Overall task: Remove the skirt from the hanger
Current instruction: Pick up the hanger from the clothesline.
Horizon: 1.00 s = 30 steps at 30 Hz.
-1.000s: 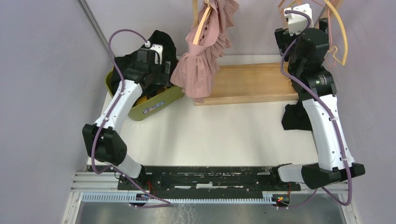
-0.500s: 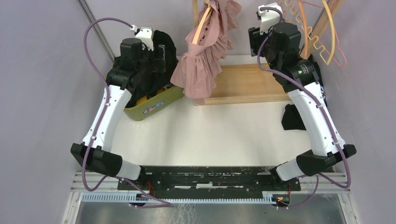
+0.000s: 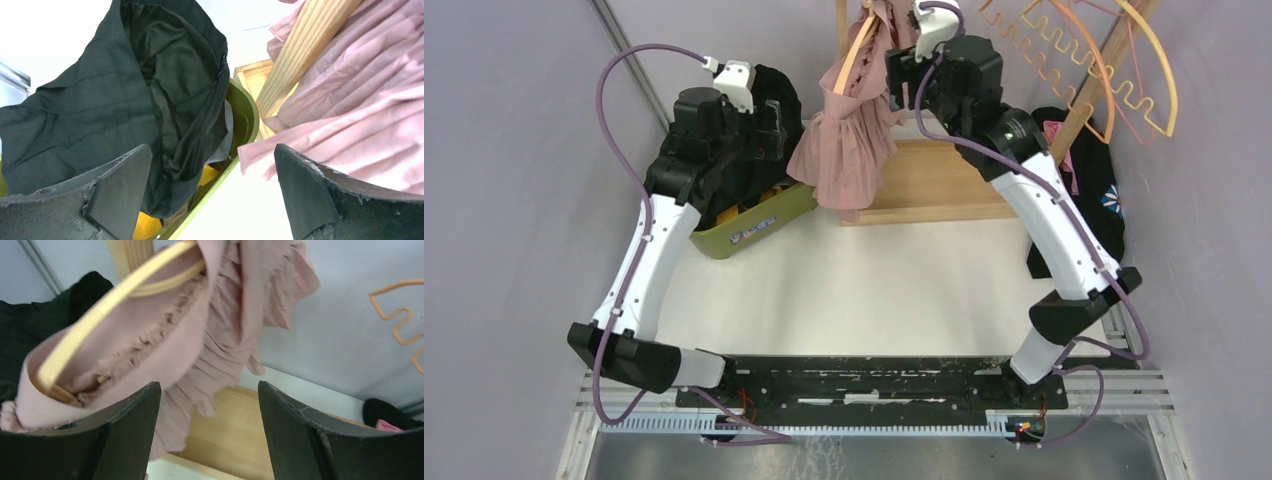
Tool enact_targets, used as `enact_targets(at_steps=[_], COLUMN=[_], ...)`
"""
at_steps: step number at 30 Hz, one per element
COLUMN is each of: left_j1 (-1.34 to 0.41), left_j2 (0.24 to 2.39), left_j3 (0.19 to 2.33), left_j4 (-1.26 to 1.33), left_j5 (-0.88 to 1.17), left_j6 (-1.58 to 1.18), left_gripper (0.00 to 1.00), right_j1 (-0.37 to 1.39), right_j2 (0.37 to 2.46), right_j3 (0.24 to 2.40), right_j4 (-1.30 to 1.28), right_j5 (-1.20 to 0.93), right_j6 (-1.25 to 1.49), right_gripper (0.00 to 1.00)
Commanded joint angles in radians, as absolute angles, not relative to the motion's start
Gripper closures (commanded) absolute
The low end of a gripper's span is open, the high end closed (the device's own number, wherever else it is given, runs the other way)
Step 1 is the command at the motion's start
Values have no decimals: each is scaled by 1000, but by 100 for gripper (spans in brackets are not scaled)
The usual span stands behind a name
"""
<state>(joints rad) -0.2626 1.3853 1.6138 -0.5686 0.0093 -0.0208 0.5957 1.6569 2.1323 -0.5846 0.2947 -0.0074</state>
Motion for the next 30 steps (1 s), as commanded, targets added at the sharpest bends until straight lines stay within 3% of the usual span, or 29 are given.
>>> enact_targets(at_steps=[1, 11, 30], left_j1=[-274, -352, -550], left_j2=[1317, 1364, 1534], left_j3=[1562, 1459, 1608], left_j4=[-511, -448, -441], left_j5=[35, 29, 51], left_j6=[-72, -58, 0], left_gripper=[1, 1, 1], right_j1=[629, 658, 687], right_j2=[1737, 1763, 1867], right_j3=[2275, 2357, 2412], right_j4=[-498, -472, -441], right_j5=[280, 282, 278], right_j6=[48, 73, 78], right_gripper=[24, 25, 26])
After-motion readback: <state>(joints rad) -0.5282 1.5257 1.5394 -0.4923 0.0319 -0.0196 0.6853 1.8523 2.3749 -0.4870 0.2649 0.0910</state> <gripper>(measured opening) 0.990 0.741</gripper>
